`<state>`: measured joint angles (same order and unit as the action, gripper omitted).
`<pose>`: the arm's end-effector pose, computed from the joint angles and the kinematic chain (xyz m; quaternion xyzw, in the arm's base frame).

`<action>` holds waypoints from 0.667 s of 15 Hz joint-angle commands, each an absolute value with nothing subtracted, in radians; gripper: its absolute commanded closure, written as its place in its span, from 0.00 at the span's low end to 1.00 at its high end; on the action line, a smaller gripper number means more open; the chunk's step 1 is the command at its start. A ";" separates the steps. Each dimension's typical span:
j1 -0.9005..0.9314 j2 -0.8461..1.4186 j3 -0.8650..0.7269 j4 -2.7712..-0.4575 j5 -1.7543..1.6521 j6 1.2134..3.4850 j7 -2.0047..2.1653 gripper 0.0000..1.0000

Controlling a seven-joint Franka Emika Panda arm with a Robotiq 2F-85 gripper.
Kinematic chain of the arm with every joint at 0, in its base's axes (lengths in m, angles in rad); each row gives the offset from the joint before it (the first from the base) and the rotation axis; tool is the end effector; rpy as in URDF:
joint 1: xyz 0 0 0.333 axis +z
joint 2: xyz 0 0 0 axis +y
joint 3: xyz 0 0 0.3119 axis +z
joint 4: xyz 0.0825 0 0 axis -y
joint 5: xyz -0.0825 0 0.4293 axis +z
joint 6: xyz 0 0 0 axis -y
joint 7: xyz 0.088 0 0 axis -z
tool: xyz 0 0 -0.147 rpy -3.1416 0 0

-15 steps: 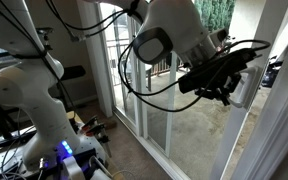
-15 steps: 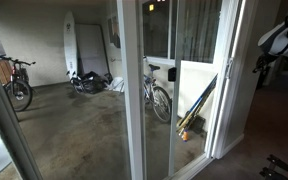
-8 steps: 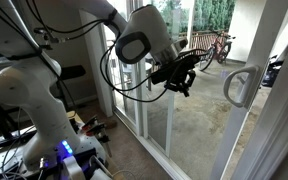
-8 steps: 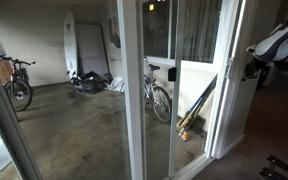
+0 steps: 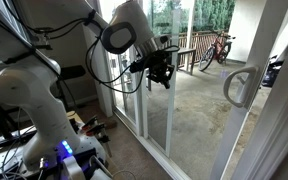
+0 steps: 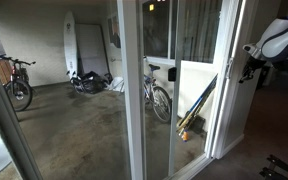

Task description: Slide the outermost glass door fully to the right

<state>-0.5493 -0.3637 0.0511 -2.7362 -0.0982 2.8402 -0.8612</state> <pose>0.4127 -0.2222 0.3108 0.9478 0.2174 0.1580 0.1717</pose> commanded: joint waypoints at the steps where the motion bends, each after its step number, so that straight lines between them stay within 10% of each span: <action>1: -0.466 -0.445 -0.030 -2.763 -0.218 2.767 -0.676 0.95; 3: -0.432 -0.459 -0.059 -2.754 -0.261 2.727 -0.598 0.97; 4: -0.400 -0.421 -0.101 -2.738 -0.278 2.759 -0.626 0.71; 5: -0.385 -0.426 -0.116 -2.738 -0.293 2.754 -0.612 0.96; 10: -0.360 -0.424 -0.147 -2.737 -0.298 2.754 -0.617 0.71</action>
<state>-0.4094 -0.4213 -0.0919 -2.7403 -0.2466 2.7625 -0.6539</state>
